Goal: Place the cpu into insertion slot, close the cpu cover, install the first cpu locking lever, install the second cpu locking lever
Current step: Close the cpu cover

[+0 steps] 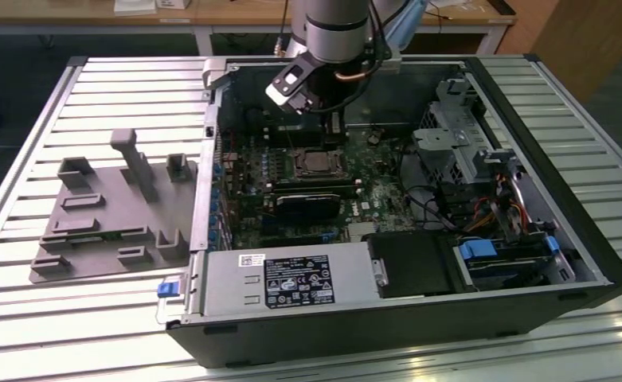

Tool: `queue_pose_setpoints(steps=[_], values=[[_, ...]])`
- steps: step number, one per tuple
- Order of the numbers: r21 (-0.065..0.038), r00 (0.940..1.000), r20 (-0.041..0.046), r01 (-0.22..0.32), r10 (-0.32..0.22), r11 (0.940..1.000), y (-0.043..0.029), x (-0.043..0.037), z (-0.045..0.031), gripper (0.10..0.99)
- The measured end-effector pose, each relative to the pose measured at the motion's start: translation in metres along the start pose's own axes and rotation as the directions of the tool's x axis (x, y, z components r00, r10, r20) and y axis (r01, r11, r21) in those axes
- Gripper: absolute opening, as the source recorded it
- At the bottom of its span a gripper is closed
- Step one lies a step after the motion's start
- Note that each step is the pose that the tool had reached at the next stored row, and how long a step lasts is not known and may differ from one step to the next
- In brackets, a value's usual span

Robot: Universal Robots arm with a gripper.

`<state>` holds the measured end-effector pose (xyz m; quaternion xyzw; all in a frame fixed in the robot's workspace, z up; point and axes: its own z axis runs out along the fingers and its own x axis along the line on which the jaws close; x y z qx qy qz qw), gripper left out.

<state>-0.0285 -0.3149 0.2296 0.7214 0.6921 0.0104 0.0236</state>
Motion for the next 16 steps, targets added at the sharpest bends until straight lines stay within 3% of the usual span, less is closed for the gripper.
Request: queue_pose_setpoints(steps=[8, 11, 16], values=[[0.000, 1.0000, 0.0000, 0.000, 0.000, 1.0000, -0.0057, -0.0044, 0.0065, 0.102], [0.000, 1.0000, -0.0003, 0.000, 0.000, 1.0000, -0.0121, -0.0066, 0.0081, 0.102], [0.000, 1.0000, -0.0001, 0.000, 0.000, 1.0000, -0.0129, -0.0067, 0.0082, 0.102]])
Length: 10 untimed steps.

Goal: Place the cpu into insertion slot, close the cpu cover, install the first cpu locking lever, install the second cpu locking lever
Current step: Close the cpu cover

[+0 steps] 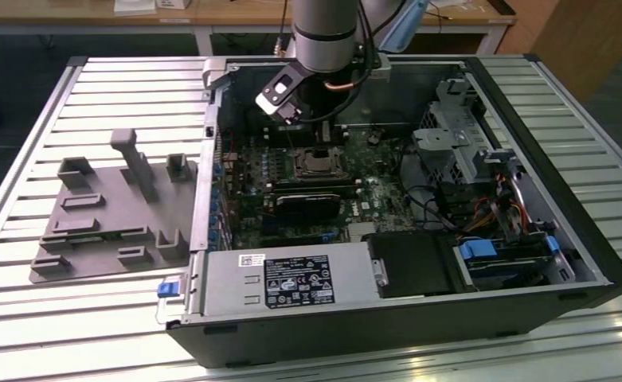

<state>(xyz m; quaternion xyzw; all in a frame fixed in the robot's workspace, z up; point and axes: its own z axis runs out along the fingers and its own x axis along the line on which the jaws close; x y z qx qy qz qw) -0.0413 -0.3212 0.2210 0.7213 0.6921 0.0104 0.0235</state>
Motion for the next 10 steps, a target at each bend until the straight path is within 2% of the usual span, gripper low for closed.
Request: queue_pose_setpoints(steps=[2, 5, 10], values=[[0.000, 0.9999, -0.0007, 0.013, -0.013, 0.9999, 0.0000, 0.0000, 0.0001, 0.102], [-0.001, 0.9979, -0.0030, 0.064, -0.064, 0.9979, -0.0001, 0.0000, 0.0002, 0.102], [-0.003, 0.9878, -0.0074, 0.155, -0.155, 0.9878, 0.0000, 0.0000, 0.0003, 0.102]])
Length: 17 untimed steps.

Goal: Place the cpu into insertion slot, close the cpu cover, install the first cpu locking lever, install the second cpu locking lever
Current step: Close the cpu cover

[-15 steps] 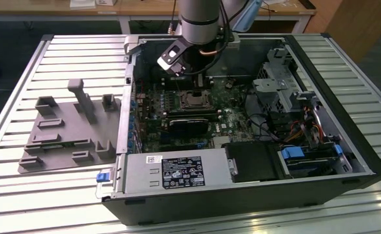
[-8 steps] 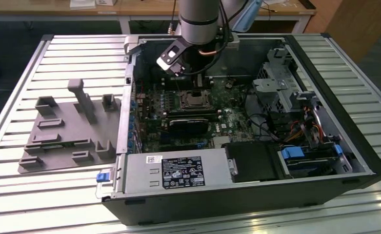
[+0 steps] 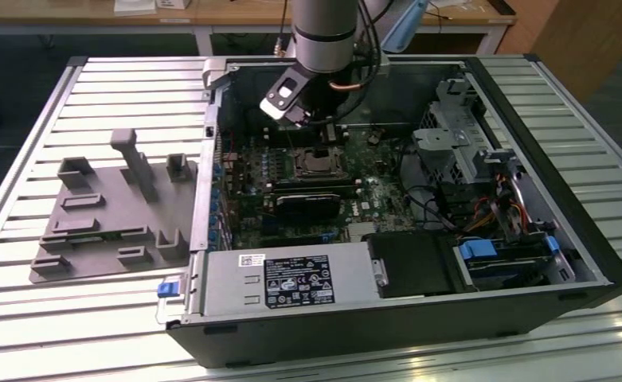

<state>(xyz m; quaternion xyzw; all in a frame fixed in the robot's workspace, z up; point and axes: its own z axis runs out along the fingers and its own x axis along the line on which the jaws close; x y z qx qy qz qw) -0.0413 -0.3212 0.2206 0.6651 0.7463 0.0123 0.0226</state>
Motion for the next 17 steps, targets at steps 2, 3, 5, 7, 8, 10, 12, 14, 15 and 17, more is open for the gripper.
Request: queue_pose_setpoints(steps=[2, 3, 5, 7, 8, 10, 12, 14, 15, 17], values=[[-0.001, 0.9994, -0.0016, 0.036, -0.036, 0.9994, 0.0000, 0.0000, 0.0000, 0.102], [-0.001, 0.9985, -0.0024, 0.054, -0.054, 0.9986, 0.0000, 0.0000, 0.0000, 0.102], [-0.002, 0.9960, -0.0036, 0.090, -0.090, 0.9960, 0.0000, 0.0000, 0.0000, 0.102], [-0.002, 0.9919, -0.0049, 0.127, -0.127, 0.9919, 0.0000, 0.0000, 0.0001, 0.102], [-0.003, 0.9894, -0.0054, 0.145, -0.145, 0.9895, 0.0000, 0.0000, 0.0001, 0.102], [-0.003, 0.9836, -0.0065, 0.180, -0.180, 0.9836, 0.0000, 0.0000, 0.0001, 0.102], [-0.004, 0.9765, -0.0072, 0.216, -0.216, 0.9765, 0.0000, 0.0000, 0.0001, 0.102], [-0.005, 0.9676, -0.0070, 0.252, -0.252, 0.9677, 0.0000, 0.0000, 0.0001, 0.102], [-0.005, 0.9629, -0.0067, 0.270, -0.270, 0.9630, 0.0000, 0.0000, 0.0001, 0.102], [-0.005, 0.9525, -0.0059, 0.304, -0.304, 0.9526, 0.0000, -0.0001, 0.0001, 0.102]])
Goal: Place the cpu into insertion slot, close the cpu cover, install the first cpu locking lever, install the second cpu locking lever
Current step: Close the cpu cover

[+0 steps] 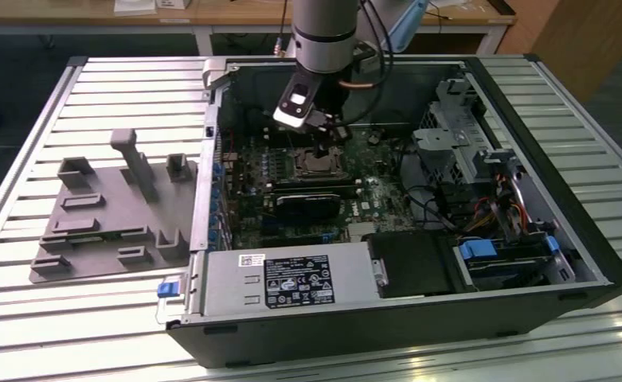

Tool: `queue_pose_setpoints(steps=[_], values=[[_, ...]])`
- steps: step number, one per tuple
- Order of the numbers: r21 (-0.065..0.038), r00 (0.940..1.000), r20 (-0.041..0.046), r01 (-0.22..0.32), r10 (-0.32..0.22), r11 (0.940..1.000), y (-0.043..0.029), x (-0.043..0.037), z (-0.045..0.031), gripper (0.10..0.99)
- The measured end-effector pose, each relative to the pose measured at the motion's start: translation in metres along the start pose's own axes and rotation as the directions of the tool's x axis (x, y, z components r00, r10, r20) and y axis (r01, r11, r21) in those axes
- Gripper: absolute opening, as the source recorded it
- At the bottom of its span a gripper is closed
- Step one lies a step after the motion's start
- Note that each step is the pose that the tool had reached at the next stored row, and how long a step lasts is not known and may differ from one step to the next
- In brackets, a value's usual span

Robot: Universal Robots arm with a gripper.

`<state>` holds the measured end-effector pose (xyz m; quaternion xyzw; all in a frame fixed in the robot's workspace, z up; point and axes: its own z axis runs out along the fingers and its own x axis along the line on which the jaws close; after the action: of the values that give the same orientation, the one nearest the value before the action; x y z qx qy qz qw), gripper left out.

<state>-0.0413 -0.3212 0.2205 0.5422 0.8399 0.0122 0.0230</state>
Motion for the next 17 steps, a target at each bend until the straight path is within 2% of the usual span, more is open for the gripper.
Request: queue_pose_setpoints(steps=[4, 9, 13, 17], values=[[0.000, 0.9975, 0.0013, 0.071, -0.071, 0.9975, 0.0000, 0.0000, 0.0000, 0.102], [0.001, 0.9872, 0.0037, 0.159, -0.159, 0.9872, 0.0000, 0.0000, 0.0001, 0.102], [0.003, 0.9739, 0.0065, 0.227, -0.227, 0.9739, 0.0000, 0.0000, 0.0001, 0.102], [0.004, 0.9557, 0.0077, 0.294, -0.294, 0.9557, 0.0000, 0.0000, 0.0003, 0.102]])
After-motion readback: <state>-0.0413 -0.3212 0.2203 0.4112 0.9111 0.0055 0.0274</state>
